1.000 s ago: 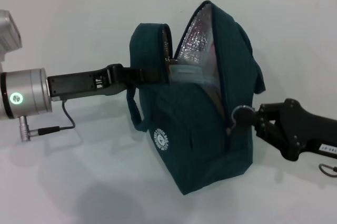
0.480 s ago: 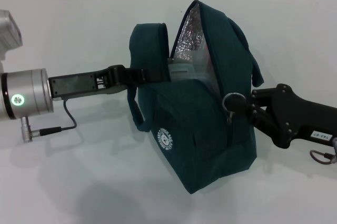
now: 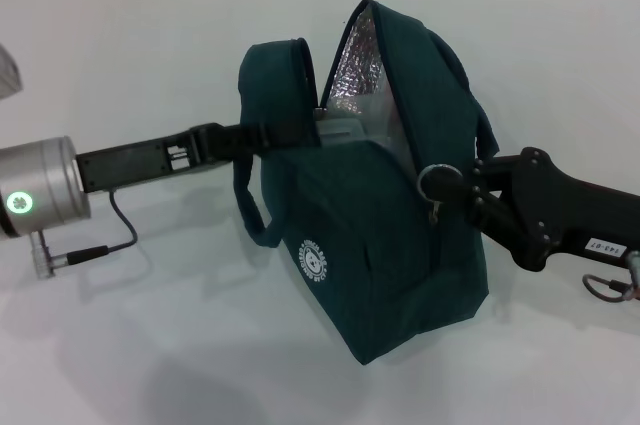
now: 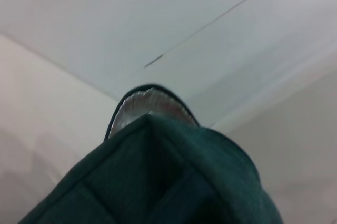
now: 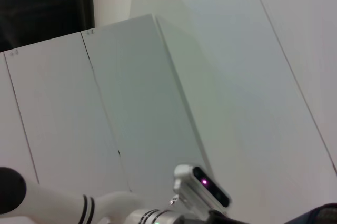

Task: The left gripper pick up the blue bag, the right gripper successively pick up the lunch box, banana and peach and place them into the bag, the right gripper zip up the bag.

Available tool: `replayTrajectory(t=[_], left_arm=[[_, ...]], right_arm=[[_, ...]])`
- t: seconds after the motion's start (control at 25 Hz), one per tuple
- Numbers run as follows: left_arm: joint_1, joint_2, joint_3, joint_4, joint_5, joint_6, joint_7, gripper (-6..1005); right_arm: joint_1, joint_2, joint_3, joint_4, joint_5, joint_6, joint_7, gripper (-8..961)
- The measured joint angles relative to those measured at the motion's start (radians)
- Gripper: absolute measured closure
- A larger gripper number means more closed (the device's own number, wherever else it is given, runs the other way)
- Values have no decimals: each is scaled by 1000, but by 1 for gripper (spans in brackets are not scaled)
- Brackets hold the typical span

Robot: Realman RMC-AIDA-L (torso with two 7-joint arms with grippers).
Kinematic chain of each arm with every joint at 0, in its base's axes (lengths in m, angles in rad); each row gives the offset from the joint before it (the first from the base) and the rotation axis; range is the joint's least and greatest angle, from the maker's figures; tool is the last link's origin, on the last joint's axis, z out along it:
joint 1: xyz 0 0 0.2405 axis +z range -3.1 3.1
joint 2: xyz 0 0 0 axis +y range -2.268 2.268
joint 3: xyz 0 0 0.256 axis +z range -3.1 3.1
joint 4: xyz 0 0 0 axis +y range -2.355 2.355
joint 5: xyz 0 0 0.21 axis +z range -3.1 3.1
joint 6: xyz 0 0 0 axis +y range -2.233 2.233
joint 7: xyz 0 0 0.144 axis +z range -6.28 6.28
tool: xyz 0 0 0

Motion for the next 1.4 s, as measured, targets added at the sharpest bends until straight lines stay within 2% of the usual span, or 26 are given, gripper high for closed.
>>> replayTrajectory(t=[0.2,0.36,0.44,0.68,0.84,1.04,1.24,1.4], left_arm=[[41,0,0,0,-91,49,84,762],[71,4,0,0,-115,80,144,687],[86,6,0,0,-120,102,181,449],[144,11,-10,2,-154,233,406,272],[181,3,-9,1,-156,276,505,279],[210,-19,-2,-28,-106,302,636,280],[207,-20,-7,-124,-99,262,773,278],[211,-23,-12,-151,-116,206,841,277]], right_arm=[[0,0,-1,0,17,1,-2,929],[0,0,-4,2,43,2,-10,928],[0,0,-8,1,54,3,-10,928],[3,0,-10,0,81,-4,-20,928],[23,0,-11,0,96,-3,-22,927],[68,2,-14,0,101,7,-23,927],[123,3,-38,1,101,43,-23,926],[154,3,-40,0,102,71,-23,926]])
